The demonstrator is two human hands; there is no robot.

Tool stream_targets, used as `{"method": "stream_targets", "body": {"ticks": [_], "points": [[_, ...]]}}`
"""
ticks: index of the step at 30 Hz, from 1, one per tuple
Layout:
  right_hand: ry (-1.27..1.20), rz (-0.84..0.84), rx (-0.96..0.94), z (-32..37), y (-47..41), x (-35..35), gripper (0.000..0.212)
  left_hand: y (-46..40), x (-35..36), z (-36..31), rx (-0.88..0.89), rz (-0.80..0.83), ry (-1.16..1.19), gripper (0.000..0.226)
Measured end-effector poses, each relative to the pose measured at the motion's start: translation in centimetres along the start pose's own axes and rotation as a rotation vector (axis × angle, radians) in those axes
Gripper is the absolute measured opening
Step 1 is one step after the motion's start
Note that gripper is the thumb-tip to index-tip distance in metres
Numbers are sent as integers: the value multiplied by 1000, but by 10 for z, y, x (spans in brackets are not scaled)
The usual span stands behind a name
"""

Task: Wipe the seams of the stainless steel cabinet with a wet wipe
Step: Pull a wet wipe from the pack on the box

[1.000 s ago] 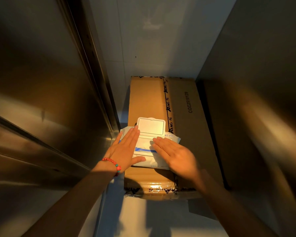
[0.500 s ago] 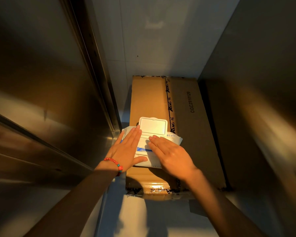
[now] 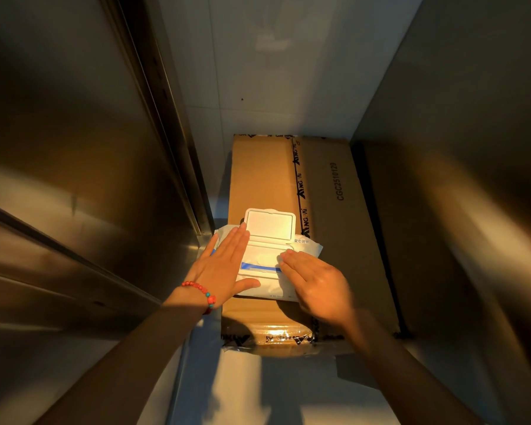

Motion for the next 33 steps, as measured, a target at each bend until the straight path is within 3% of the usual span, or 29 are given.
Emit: {"method": "stream_targets", "body": {"ticks": [33], "points": [[-45,-33,88,-5,18,-5,54,-1,2,2,11,-37,-40,98]]}}
Point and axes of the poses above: each hand's wrist, its own y-axis away from the middle knuckle, its own x-axis out of the palm, z = x × y, the point moved 5 cm from there along -y, towards the middle knuckle, and after that the axes turned 12 degrees about y, right-handed, at the moved point
